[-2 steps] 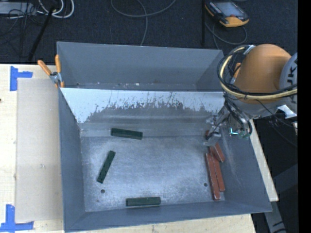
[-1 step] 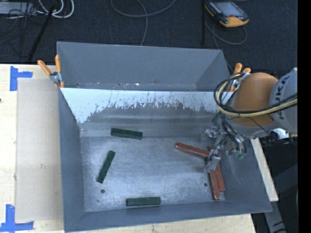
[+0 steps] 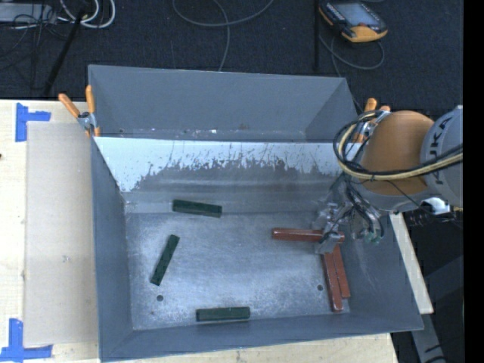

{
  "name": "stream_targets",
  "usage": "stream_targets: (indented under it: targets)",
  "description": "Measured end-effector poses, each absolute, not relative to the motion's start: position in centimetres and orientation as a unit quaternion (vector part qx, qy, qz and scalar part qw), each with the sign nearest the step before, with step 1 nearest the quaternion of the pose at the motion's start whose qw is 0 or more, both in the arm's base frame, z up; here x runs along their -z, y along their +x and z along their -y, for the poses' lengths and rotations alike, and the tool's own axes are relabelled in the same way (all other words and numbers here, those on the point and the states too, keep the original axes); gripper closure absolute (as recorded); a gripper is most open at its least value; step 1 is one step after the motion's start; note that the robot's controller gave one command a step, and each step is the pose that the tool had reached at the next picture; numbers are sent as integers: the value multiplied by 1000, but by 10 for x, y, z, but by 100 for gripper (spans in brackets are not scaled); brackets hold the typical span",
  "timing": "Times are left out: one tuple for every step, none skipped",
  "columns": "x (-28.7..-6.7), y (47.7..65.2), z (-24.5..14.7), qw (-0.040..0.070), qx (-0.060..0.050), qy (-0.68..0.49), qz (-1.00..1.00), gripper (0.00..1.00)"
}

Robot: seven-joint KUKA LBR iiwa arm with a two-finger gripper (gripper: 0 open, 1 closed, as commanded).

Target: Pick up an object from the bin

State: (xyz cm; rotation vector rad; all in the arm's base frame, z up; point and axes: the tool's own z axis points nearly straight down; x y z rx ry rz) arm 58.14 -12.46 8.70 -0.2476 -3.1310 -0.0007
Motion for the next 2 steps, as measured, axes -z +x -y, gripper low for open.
stream_targets:
  targets:
    - [-197,564,148,-4,-1,-70,998,100]
    - [-239,612,145,-4,0,-57,998,100]
